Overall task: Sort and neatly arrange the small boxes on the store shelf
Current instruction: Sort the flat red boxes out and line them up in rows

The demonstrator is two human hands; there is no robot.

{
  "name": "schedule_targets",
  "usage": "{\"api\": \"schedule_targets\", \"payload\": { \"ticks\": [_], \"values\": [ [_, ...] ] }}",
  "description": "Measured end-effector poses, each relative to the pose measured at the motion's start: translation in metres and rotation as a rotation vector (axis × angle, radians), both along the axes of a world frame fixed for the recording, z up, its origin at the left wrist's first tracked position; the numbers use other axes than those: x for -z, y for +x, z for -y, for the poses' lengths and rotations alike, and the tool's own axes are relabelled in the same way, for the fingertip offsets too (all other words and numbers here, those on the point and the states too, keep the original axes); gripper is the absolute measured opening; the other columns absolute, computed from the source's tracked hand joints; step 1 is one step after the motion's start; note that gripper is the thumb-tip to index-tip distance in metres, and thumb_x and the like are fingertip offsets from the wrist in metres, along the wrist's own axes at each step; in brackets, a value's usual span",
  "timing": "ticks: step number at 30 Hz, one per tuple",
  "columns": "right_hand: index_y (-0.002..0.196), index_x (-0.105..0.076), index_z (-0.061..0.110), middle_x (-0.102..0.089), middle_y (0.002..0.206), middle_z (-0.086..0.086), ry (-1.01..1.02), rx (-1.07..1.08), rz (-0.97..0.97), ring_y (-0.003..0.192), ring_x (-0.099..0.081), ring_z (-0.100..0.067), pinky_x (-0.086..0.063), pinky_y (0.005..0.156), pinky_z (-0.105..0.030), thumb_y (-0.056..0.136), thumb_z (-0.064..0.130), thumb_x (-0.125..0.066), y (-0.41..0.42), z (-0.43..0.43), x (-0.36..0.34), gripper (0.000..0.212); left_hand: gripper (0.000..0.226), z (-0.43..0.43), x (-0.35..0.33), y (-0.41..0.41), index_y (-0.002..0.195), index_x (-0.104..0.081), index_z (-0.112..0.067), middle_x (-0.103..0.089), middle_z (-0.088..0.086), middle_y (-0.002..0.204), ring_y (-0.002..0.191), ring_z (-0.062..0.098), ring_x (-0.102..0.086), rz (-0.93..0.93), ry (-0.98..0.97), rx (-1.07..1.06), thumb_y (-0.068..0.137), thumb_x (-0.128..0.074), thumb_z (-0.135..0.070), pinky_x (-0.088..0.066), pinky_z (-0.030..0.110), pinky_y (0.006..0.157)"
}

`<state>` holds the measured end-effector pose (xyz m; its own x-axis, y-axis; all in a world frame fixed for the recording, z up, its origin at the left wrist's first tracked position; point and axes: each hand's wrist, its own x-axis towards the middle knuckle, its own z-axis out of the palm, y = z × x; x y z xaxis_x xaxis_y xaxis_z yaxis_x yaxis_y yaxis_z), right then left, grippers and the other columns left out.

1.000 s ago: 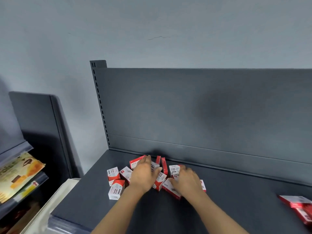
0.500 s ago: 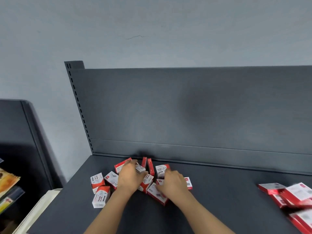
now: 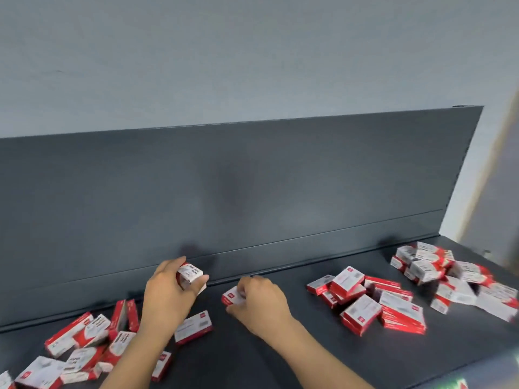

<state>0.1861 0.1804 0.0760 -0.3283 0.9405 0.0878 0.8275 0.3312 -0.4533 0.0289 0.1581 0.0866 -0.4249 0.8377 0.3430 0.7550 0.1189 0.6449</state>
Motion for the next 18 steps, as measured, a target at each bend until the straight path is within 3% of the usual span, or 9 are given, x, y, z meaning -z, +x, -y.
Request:
{"api": "schedule_targets", "payload": {
  "ticks": [8,18],
  "values": [
    [0.111,-0.054,0.011,-0.056,0.118,-0.007,0.076,0.147,-0.01,0.108,-0.054,-0.028,-0.043,0.087,-0.032,0.084,0.036,-0.059,0.154,-0.028,-0.014,0.036,0.058,-0.044,-0.001,0.141,0.122,-0.058,-0.008,-0.061,0.006,0.121,0.108,0.024,-0.059,0.073,0.042,0.193,0.072,-0.077,-0.028,-0.045,0.034,0.096],
    [0.111,-0.055,0.015,-0.058,0.115,-0.005,0.174,0.243,0.017,0.104,-0.057,-0.024,-0.046,0.081,-0.031,0.084,0.039,-0.06,0.345,-0.061,-0.028,0.036,0.064,-0.079,0.007,0.33,0.131,-0.051,-0.013,-0.055,0.001,0.129,0.116,0.017,-0.053,0.063,0.0,0.362,0.075,-0.074,-0.034,-0.043,0.032,0.102]
  ]
}}
